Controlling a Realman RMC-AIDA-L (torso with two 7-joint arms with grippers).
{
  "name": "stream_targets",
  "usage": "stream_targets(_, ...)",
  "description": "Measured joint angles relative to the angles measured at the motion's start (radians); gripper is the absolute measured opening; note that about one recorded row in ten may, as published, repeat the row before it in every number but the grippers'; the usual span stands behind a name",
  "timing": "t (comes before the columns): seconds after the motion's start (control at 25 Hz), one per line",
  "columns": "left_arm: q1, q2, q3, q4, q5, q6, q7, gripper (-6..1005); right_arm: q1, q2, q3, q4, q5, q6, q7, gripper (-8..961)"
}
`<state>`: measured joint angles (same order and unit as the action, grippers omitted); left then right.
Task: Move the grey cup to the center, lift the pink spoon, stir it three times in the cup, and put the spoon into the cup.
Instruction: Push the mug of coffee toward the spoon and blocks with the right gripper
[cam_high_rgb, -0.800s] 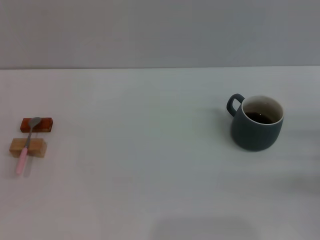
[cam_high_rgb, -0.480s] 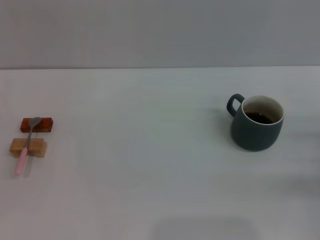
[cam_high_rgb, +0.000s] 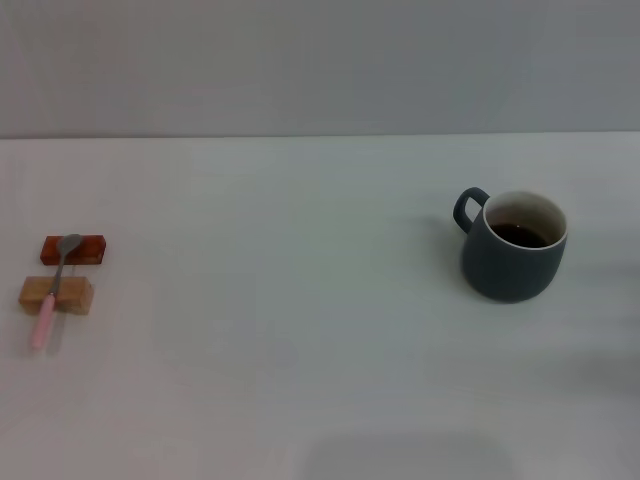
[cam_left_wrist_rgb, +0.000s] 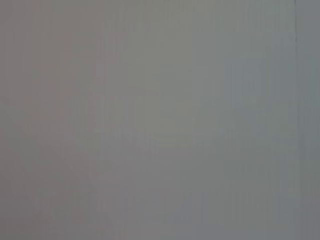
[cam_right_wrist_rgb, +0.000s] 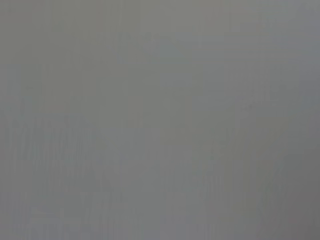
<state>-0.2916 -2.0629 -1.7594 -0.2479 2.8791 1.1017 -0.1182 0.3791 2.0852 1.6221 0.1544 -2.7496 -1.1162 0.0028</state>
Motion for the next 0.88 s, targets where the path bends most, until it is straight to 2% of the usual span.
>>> stream_targets(0.6, -0.004, -0.001, -0.008, -0.009, 0.0, -0.006, 0.002, 842, 0.02, 0.003, -0.001, -0.004, 0.002, 0.009, 0.09, 537)
stream_targets(0.68, -0.004, -0.002, -0.008, -0.009, 0.0, -0.006, 0.002, 842, 0.02, 0.001, -0.012, -0.004, 0.0, 0.011, 0.099, 361)
stream_targets(0.88, -0.004, -0.003, -0.008, -0.01, 0.0, -0.001, 0.001, 842, 0.019, -0.002, -0.032, -0.003, -0.001, 0.047, 0.1, 135)
